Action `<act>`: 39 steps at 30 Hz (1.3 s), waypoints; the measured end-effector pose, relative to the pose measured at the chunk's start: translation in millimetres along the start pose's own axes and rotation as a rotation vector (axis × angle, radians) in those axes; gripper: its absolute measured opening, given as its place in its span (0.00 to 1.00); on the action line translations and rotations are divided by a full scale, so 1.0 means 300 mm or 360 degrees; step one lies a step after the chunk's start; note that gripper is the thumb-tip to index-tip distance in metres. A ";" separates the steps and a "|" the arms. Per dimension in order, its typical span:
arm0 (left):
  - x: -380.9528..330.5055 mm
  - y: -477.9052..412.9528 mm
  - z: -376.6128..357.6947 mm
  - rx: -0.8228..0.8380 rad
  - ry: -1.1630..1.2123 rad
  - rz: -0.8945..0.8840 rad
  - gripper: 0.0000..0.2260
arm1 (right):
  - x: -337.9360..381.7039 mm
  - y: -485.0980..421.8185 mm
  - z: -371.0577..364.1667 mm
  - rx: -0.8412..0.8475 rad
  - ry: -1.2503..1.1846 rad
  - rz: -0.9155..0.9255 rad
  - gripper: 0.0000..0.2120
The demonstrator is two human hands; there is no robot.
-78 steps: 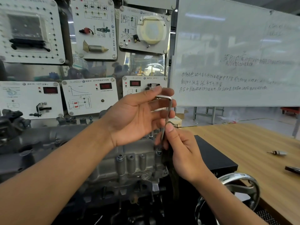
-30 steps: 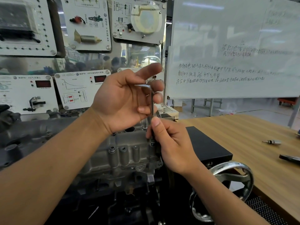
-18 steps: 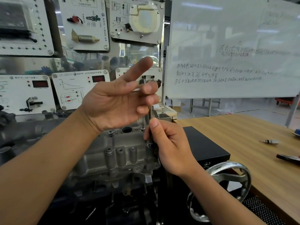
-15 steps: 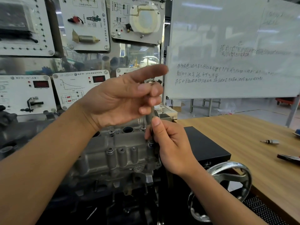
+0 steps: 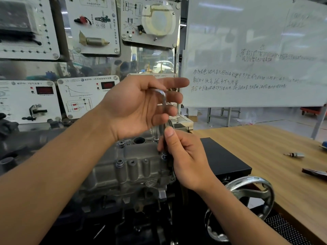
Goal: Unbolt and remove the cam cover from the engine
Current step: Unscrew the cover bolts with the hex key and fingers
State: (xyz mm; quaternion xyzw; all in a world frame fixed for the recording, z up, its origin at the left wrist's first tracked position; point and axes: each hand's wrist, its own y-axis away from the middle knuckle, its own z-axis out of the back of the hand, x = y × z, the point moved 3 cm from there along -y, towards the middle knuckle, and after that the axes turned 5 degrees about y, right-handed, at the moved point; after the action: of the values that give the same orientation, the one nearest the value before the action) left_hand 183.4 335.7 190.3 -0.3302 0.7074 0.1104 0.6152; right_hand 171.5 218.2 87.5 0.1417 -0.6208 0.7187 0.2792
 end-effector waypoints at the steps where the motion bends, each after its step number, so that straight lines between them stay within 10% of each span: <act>1: 0.008 0.009 0.006 0.0066 0.0078 -0.0018 0.16 | -0.002 0.000 0.001 -0.0001 -0.0001 -0.0001 0.25; 12: 0.041 0.056 -0.006 0.0362 0.0174 -0.0180 0.10 | -0.007 -0.003 -0.001 -0.0033 -0.0016 -0.0010 0.25; 22: 0.024 -0.004 -0.060 -0.0711 -0.0933 -0.0389 0.12 | 0.000 -0.006 -0.001 -0.0010 0.0004 -0.0067 0.25; 39: 0.032 -0.004 -0.056 -0.0611 -0.0701 -0.0297 0.17 | 0.001 -0.009 0.003 -0.0017 -0.0087 -0.0045 0.22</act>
State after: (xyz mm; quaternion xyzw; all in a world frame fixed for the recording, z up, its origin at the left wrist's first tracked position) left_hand 170.4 322.2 185.3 -0.4722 0.4898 0.2540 0.6874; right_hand 172.6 217.5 90.0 0.1686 -0.6300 0.7072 0.2729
